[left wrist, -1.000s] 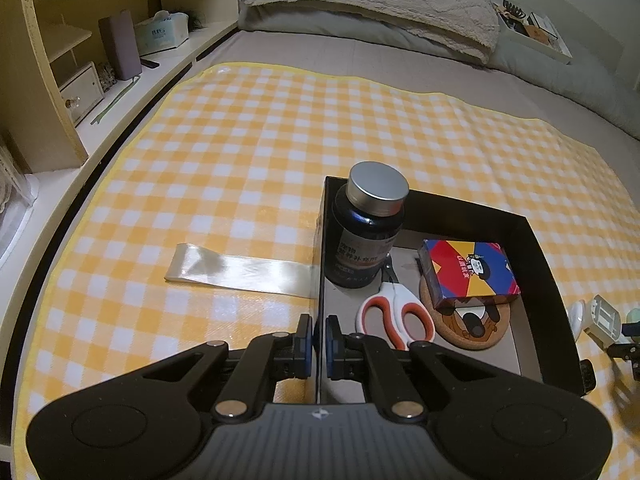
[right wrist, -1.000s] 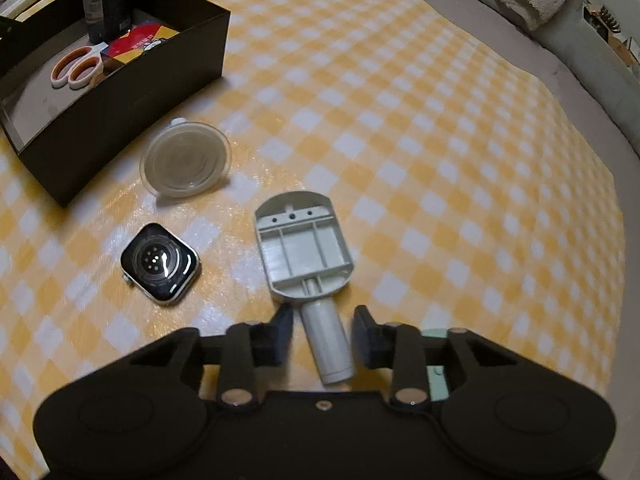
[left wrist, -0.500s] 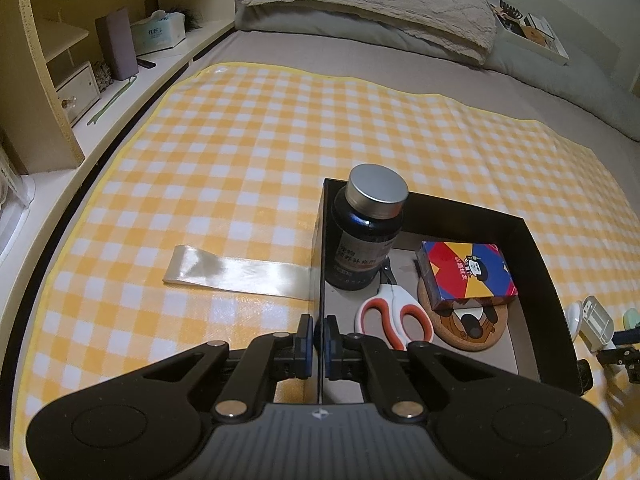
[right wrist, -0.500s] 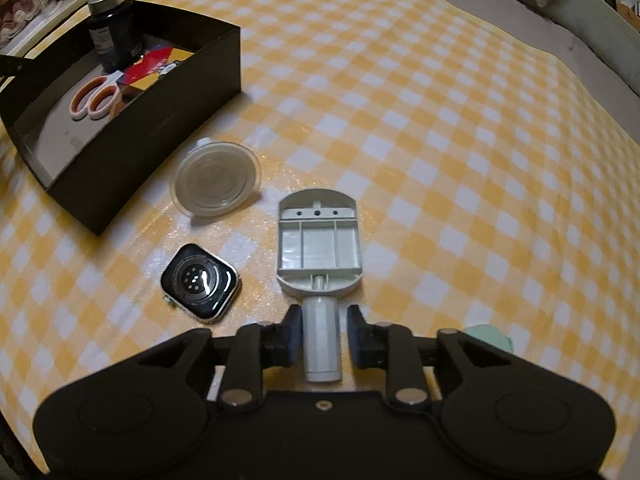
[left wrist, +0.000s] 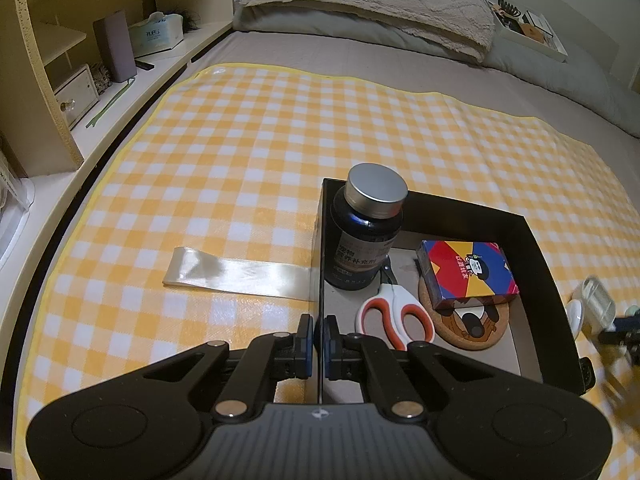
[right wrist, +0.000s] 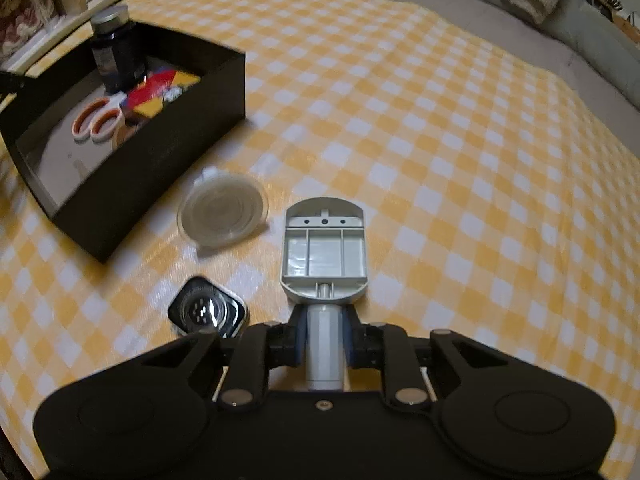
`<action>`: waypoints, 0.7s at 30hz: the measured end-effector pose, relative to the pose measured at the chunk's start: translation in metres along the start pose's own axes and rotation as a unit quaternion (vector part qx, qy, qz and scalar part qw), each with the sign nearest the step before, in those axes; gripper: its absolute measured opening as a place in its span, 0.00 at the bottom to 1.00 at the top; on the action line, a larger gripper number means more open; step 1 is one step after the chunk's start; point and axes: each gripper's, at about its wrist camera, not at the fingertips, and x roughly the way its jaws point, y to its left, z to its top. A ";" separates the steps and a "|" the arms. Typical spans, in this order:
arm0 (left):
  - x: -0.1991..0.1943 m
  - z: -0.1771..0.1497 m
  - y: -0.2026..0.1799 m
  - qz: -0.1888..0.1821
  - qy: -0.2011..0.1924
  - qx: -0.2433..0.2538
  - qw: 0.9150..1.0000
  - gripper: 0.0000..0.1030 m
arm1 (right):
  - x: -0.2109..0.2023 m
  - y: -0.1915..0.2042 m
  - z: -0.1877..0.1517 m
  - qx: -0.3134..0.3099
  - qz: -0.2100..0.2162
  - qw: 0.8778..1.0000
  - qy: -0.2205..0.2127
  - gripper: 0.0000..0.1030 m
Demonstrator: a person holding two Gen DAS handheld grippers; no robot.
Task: Organize rigid objects
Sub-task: 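Carry the grey holder into the black box and release it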
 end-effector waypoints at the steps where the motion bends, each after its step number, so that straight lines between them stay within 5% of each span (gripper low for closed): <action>1: 0.000 0.000 0.000 0.000 0.000 0.000 1.000 0.04 | -0.004 -0.001 0.002 0.002 -0.003 1.000 -0.009 0.19; 7: 0.000 0.000 0.000 0.000 0.000 0.001 1.000 0.04 | -0.035 0.000 0.025 0.017 0.004 0.997 -0.080 0.19; 12: 0.000 0.000 0.000 -0.001 0.000 0.001 1.000 0.04 | -0.057 0.022 0.044 -0.022 0.057 0.990 -0.129 0.19; 21: 0.001 0.000 0.000 -0.004 0.001 0.002 1.000 0.05 | -0.058 0.096 0.077 -0.159 0.153 0.966 -0.139 0.19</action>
